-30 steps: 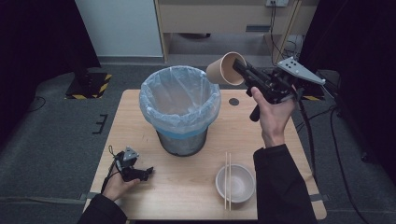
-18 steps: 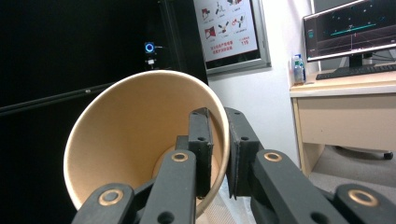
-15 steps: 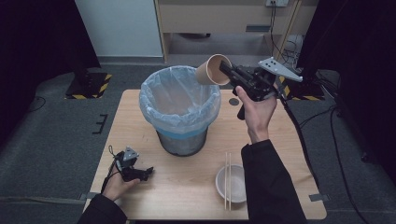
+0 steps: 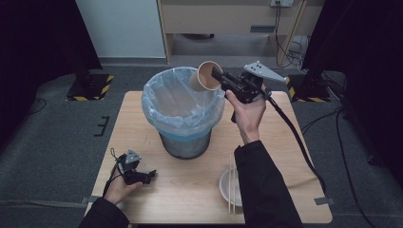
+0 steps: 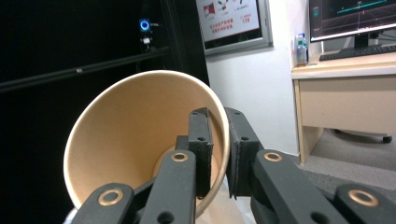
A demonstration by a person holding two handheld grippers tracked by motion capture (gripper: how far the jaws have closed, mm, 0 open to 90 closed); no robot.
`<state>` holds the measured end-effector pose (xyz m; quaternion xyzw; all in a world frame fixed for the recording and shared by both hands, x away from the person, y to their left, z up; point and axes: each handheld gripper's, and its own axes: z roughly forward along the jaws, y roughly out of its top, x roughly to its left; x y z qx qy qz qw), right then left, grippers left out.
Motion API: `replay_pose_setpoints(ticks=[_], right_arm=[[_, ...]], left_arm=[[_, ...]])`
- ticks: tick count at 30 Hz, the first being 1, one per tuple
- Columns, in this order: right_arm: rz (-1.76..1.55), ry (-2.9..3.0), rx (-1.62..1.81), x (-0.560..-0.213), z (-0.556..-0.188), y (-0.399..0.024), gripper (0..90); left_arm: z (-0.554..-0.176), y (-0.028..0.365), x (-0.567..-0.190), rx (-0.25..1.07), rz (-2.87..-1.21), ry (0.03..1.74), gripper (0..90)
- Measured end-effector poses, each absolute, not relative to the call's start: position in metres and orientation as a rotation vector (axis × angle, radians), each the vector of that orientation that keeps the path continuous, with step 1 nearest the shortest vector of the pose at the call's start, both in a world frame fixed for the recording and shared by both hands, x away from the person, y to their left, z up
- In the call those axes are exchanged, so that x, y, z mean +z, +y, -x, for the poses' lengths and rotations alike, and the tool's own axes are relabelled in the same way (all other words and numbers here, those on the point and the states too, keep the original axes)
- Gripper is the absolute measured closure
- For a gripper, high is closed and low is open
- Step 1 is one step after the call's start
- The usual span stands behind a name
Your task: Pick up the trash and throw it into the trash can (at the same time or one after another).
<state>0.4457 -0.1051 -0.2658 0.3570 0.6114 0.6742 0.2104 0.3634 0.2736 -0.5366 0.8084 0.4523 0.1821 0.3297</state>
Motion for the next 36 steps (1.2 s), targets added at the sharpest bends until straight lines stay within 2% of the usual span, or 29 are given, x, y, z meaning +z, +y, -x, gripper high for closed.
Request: replay_pose_setpoints(ticks=[19, 23, 29, 31, 36], right_arm=[[-1.008, 1.815, 1.739, -0.291, -0.462, -0.081, 81.2], [-1.009, 1.816, 1.726, -0.295, -0.466, -0.078, 67.4], [-0.995, 1.783, 1.737, -0.289, -0.464, -0.083, 54.6], [-0.996, 1.753, 1.757, -0.283, -0.460, -0.089, 47.2], [-0.972, 1.698, 1.745, -0.267, -0.444, -0.110, 39.4]], left_arm=[[-0.363, 0.274, -0.537, 0.476, -2.115, 1.183, 0.0], [-0.363, 0.274, -0.537, 0.476, -2.115, 1.183, 0.0], [-0.363, 0.274, -0.537, 0.476, -2.115, 1.183, 0.0], [-0.363, 0.274, -0.537, 0.476, -2.115, 1.183, 0.0], [-0.363, 0.274, -0.537, 0.477, -2.115, 1.183, 0.0]])
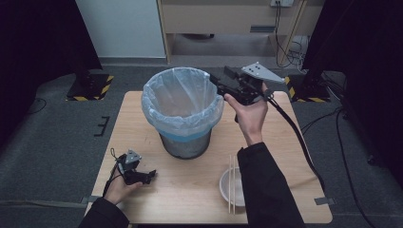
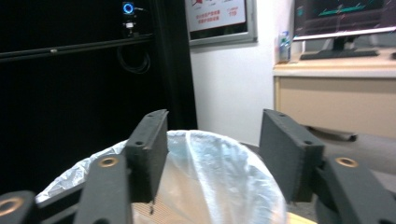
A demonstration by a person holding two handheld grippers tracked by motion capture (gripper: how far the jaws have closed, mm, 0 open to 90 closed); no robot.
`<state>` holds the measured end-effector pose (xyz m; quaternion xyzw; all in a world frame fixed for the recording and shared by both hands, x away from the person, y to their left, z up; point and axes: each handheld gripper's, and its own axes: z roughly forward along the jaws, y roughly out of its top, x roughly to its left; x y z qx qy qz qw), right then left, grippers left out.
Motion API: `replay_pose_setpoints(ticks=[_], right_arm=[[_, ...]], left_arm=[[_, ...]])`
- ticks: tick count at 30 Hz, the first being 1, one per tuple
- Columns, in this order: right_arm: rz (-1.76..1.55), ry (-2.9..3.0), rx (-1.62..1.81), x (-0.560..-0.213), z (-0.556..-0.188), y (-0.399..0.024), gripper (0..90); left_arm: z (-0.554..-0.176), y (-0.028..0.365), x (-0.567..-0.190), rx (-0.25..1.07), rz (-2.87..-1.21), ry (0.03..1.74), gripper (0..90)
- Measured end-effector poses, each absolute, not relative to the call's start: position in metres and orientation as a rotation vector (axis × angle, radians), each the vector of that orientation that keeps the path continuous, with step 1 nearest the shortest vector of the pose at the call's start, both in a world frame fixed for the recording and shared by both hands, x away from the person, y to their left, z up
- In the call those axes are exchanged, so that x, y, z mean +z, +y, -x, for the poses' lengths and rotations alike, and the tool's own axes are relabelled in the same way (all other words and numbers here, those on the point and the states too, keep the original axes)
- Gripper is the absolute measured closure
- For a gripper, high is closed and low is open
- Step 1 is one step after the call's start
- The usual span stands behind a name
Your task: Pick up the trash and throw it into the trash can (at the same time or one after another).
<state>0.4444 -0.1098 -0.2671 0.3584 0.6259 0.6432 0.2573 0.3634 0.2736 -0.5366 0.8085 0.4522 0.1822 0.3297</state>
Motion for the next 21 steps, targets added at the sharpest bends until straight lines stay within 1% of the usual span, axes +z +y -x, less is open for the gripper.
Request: replay_pose_setpoints(ticks=[2, 7, 11, 15, 21], right_arm=[[-0.961, 1.688, 1.719, -0.261, -0.436, -0.119, 36.9], [-0.924, 1.663, 1.648, -0.249, -0.411, -0.145, 35.6], [-0.973, 1.623, 1.720, -0.253, -0.398, -0.169, 34.0], [-1.000, 1.615, 1.711, -0.268, -0.388, -0.192, 33.5], [-1.103, 1.628, 1.667, -0.314, -0.374, -0.224, 34.7]], left_arm=[[-0.363, 0.274, -0.537, 0.477, -2.115, 1.183, 0.0], [-0.363, 0.274, -0.537, 0.477, -2.115, 1.183, 0.0], [-0.363, 0.273, -0.537, 0.477, -2.114, 1.185, 0.0], [-0.363, 0.273, -0.536, 0.476, -2.116, 1.185, 0.0], [-0.363, 0.273, -0.536, 0.477, -2.115, 1.186, 0.0]])
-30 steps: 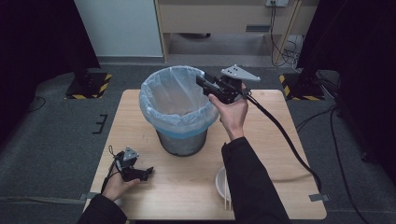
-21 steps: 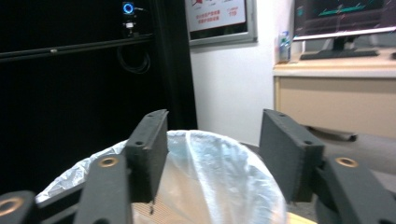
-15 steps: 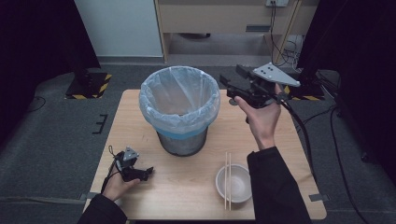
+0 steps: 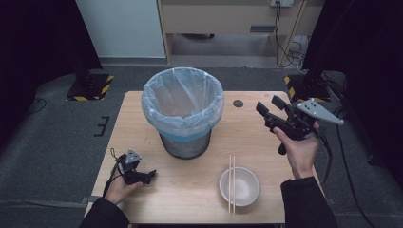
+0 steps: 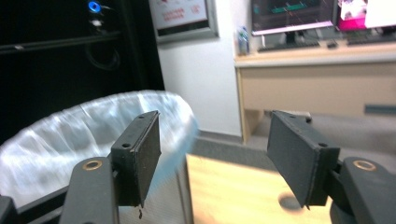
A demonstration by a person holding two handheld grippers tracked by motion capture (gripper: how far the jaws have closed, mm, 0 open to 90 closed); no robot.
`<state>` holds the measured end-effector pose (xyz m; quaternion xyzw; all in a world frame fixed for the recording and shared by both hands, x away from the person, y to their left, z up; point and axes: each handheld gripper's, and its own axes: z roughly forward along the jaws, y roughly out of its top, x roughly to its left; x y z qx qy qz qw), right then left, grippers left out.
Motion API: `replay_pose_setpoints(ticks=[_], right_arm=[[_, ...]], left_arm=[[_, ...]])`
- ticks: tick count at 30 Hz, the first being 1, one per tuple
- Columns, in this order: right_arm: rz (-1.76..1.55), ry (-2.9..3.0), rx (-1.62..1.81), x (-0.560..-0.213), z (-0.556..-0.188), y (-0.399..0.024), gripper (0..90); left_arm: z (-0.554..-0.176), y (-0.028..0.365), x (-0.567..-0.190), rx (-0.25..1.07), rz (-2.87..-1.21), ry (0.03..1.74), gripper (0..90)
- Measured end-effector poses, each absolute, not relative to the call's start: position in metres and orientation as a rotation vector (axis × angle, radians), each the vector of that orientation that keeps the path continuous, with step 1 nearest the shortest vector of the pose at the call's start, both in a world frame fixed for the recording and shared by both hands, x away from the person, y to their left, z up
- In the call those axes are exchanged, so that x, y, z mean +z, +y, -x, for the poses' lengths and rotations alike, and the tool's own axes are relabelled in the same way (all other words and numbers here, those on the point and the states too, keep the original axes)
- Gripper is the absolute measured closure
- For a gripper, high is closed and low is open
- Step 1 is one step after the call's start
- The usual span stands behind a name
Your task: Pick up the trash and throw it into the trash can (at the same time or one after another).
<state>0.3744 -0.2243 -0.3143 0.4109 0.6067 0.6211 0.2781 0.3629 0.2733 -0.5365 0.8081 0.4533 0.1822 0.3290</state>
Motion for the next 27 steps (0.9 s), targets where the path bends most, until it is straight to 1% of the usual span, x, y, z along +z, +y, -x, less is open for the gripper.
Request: replay_pose_setpoints(ticks=[4, 7, 16, 27], right_arm=[[-1.175, 1.644, 1.634, -0.347, -0.367, -0.239, 35.2], [-1.209, 1.668, 1.607, -0.365, -0.360, -0.244, 35.6], [-1.238, 1.817, 1.497, -0.410, -0.339, -0.240, 37.3], [-1.253, 1.950, 1.433, -0.440, -0.327, -0.218, 40.9]], left_arm=[[-0.363, 0.273, -0.537, 0.477, -2.114, 1.187, 0.0], [-0.363, 0.273, -0.537, 0.478, -2.113, 1.189, 0.0], [-0.362, 0.273, -0.537, 0.478, -2.113, 1.190, 0.0], [-0.362, 0.273, -0.537, 0.478, -2.113, 1.190, 0.0]])
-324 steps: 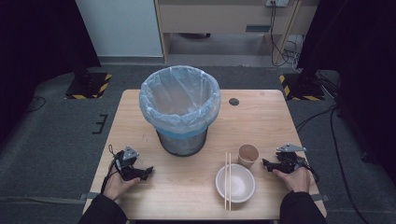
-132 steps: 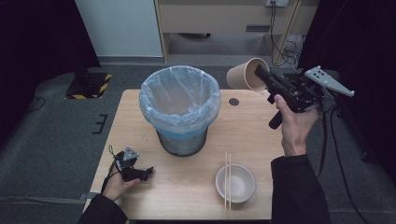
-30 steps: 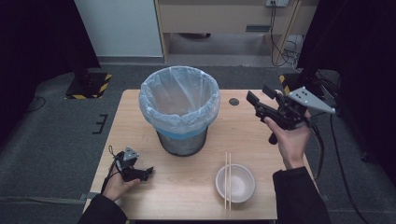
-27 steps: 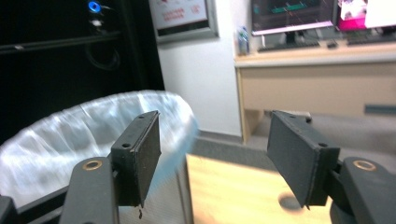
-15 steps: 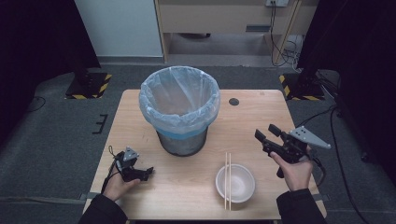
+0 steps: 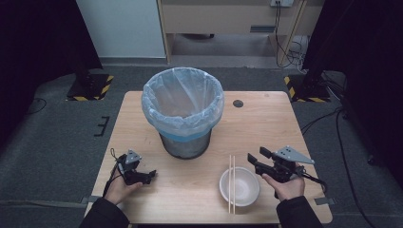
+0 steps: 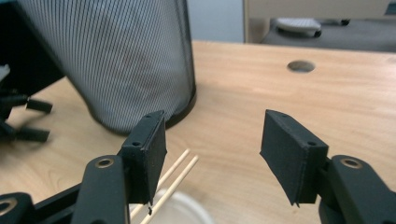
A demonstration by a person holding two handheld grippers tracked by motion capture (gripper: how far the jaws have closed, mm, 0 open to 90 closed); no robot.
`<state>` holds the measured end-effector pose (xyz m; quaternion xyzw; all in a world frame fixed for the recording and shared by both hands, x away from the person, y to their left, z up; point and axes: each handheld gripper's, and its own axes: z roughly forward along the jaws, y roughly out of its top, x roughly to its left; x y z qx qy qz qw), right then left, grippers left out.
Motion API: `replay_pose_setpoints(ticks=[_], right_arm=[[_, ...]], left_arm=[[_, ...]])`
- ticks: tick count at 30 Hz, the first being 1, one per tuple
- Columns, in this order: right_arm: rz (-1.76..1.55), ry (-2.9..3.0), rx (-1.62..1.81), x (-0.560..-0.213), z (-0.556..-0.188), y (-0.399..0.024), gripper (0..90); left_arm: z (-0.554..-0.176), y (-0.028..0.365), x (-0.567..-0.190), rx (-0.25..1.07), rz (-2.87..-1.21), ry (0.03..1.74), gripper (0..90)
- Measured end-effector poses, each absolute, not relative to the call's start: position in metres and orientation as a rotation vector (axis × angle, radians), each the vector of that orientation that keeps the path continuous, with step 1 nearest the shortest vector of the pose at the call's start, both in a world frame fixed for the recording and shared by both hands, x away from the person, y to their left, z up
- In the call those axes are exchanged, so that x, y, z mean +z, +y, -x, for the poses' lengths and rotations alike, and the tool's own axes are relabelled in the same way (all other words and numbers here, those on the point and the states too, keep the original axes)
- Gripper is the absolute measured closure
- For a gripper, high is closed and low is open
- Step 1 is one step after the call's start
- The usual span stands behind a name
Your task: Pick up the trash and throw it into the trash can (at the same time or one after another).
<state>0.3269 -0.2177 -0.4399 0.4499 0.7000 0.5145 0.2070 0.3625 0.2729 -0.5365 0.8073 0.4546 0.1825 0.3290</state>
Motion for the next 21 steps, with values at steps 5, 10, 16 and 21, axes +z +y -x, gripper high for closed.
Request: replay_pose_setpoints(ticks=[5, 10, 16, 21], right_arm=[[-1.259, 2.001, 1.402, -0.451, -0.323, -0.207, 44.3], [-1.280, 2.020, 1.388, -0.457, -0.319, -0.198, 46.0], [-1.309, 2.063, 1.374, -0.465, -0.315, -0.187, 46.5], [-1.320, 2.106, 1.338, -0.472, -0.313, -0.181, 51.7]], left_arm=[[-0.362, 0.273, -0.537, 0.477, -2.113, 1.190, 0.0], [-0.362, 0.273, -0.537, 0.477, -2.112, 1.190, 0.0], [-0.362, 0.273, -0.537, 0.477, -2.112, 1.190, 0.0], [-0.363, 0.273, -0.537, 0.477, -2.113, 1.190, 0.0]])
